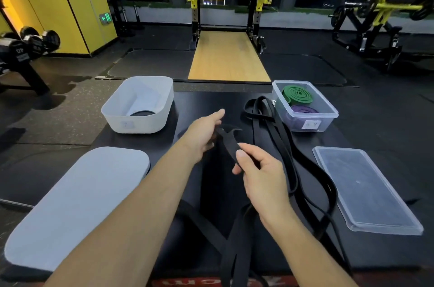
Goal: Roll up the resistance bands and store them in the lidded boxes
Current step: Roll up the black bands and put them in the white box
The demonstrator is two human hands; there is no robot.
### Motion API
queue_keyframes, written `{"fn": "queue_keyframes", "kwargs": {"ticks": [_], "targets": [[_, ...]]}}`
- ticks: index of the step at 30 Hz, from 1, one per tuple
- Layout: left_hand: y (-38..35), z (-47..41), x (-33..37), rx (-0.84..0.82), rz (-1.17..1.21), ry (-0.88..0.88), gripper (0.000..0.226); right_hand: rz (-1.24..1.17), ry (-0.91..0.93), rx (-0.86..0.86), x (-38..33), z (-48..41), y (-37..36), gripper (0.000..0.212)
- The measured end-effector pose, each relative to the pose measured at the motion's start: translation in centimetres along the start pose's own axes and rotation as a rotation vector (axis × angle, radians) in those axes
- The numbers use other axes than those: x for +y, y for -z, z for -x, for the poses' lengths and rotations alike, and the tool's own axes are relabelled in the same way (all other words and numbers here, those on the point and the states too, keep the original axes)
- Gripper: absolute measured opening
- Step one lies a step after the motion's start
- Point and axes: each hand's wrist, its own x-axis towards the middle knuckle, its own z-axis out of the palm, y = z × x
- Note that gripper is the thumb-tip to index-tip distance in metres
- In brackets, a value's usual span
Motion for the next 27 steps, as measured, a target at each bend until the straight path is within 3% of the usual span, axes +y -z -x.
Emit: {"fn": "queue_keyframes", "kwargs": {"ticks": [2,4,7,9,11,12,15,19,25,27], "targets": [[-0.6,-0.1,1.2,-0.073,-0.162,-0.221,0.045,0.017,0.060,0.015,0.3,0.1,-0.2,0.021],[-0.8,-0.2,1.7,-0.130,-0.171,-0.345,0.037,0.031,0.082,0.042,0.6,0.2,-0.4,0.022],[-0.1,-1.4,0.3,-0.172,0.071,-0.221,0.037,0.126,0.041,0.056,1.5,-0.3,-0.1,0.020],[0.0,-1.7,-1.7,-0.039,-0.027,-0.153,0.034,0.209,-0.034,0.022,2.3,-0.8,0.3,0.020],[-0.2,-1.5,-3.4,0.084,-0.147,-0.050,0.011,0.282,-0.096,-0.011,2.8,-1.4,0.4,0.023],[-0.3,-1.0,-3.9,0.096,-0.133,-0.015,0.011,0.313,-0.109,-0.019,3.0,-1.6,0.5,0.023],[-0.2,0.4,-4.6,0.063,-0.035,0.058,0.040,0.404,-0.108,-0.044,3.1,-2.1,0.2,0.024],[-0.1,1.9,-5.0,0.037,-0.153,-0.017,0.058,0.581,0.007,-0.120,2.5,-1.4,-0.8,0.025],[0.8,3.9,-5.5,0.123,-0.103,0.062,0.028,0.567,0.188,-0.166,0.9,1.2,-2.2,0.038],[0.8,5.5,-5.6,0.060,0.091,0.123,0.024,0.618,0.274,-0.185,0.5,1.9,-2.6,0.041]]}}
